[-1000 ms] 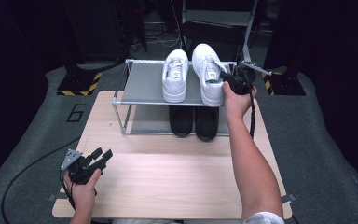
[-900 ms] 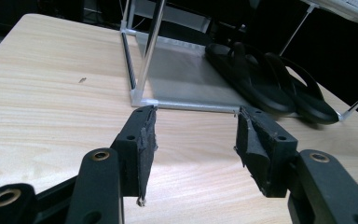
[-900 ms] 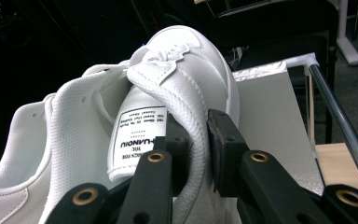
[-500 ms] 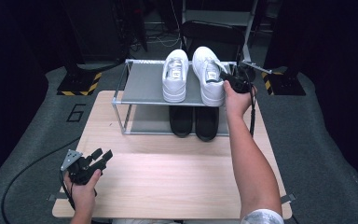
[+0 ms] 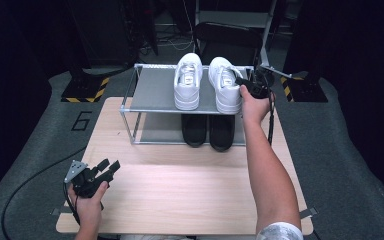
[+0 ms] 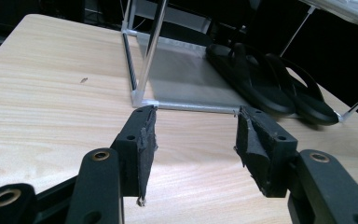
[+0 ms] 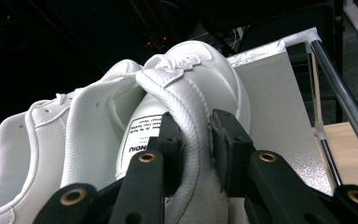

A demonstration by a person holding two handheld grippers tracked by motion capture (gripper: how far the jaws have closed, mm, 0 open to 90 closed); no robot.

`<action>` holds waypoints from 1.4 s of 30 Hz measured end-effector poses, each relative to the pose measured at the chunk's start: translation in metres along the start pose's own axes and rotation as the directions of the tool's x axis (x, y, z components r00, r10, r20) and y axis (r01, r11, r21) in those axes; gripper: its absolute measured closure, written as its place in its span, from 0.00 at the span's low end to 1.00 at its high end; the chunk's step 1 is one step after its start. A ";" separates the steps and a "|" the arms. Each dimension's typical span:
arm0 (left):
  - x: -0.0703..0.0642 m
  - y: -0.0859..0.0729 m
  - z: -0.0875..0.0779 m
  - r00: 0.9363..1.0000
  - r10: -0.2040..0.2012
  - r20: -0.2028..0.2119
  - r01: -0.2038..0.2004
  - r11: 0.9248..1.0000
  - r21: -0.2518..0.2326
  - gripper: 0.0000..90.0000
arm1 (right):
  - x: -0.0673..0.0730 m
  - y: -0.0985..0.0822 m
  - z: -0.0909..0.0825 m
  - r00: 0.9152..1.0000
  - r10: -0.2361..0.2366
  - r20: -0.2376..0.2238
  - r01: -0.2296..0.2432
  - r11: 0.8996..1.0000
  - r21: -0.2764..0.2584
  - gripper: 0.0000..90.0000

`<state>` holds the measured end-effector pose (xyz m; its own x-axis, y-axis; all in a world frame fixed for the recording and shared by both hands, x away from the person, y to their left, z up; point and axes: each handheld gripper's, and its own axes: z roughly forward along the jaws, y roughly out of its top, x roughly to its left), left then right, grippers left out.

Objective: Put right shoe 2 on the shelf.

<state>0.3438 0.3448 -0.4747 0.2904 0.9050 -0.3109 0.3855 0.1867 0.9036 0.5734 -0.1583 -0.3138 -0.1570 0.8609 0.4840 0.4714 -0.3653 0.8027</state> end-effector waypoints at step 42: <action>-0.002 -0.005 0.003 1.000 0.003 -0.020 -0.002 1.000 0.026 0.52 | -0.003 -0.004 -0.074 0.985 -0.064 -0.161 0.044 0.991 -0.123 0.53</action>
<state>0.3443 0.3411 -0.4799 0.2742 0.9128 -0.3026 0.4072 0.1748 0.8964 0.5073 -0.1855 -0.2924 -0.3242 0.8144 0.4814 0.3537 -0.3676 0.8601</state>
